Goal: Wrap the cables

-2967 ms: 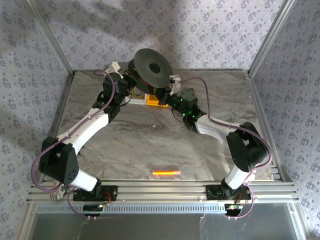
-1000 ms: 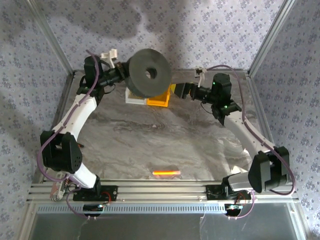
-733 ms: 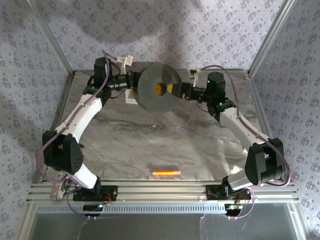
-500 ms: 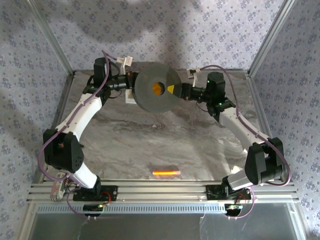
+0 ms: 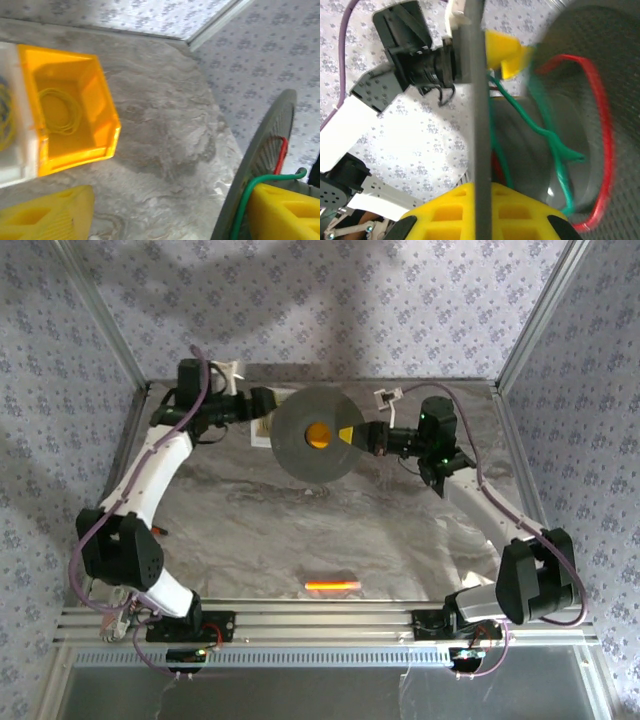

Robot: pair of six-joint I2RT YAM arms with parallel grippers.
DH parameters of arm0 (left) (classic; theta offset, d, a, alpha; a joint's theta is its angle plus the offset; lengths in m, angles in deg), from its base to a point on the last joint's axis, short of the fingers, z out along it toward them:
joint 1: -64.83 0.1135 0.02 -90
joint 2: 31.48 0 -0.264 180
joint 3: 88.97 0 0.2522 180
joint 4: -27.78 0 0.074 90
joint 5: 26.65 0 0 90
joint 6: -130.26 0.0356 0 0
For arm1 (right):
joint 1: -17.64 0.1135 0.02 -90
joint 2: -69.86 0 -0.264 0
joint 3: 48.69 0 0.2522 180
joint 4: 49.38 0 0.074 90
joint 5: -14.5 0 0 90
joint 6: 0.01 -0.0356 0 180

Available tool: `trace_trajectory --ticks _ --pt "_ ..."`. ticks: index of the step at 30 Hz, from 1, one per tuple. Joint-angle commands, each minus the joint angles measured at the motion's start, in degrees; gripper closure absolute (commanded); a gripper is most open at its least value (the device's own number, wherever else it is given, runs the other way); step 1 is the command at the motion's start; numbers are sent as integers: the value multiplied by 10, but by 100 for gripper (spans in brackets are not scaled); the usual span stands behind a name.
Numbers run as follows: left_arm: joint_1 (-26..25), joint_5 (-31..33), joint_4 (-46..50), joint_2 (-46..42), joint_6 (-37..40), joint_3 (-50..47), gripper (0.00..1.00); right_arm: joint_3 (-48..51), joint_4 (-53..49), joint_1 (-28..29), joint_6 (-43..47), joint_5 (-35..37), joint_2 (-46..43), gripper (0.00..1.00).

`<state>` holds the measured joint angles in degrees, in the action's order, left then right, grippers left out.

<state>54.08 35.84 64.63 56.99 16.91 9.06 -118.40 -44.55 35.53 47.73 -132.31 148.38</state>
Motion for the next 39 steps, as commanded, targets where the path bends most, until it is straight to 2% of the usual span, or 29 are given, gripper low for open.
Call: trace_trajectory --ticks 1,5,13,16,17,21,26,29,30,31,34,36,39 --pt "21 165 29 -74 35 -2 15 49 -43 -9 16 24 4 100" --pt "20 226 32 -120 58 -49 11 97 5 -5 -7 36 35 100" --pt "-11 289 32 -202 99 -164 6 127 104 20 -54 51 164 100" --pt "-22 298 32 -225 99 -202 5 130 112 30 -55 79 201 100" --pt "-26 301 31 -231 99 -212 1 132 115 31 -58 87 213 100" --pt "-39 315 28 -246 96 -246 0 143 129 40 -59 111 258 99" --pt "-42 322 20 -255 95 -269 0 146 96 50 -30 129 271 79" --pt "-42 325 14 -253 96 -278 0 131 31 50 12 138 245 47" --pt "-42 326 10 -251 97 -280 0 122 3 50 29 139 234 33" --pt "-42 326 8 -249 98 -280 0 110 -27 49 46 135 224 26" --pt "-42 327 3 -244 101 -277 0 77 -123 44 98 138 181 13" --pt "-42 329 -2 -245 107 -275 0 50 -201 33 133 148 146 0" --pt "-41 333 -19 -249 122 -276 0 2 -338 12 205 196 80 0"
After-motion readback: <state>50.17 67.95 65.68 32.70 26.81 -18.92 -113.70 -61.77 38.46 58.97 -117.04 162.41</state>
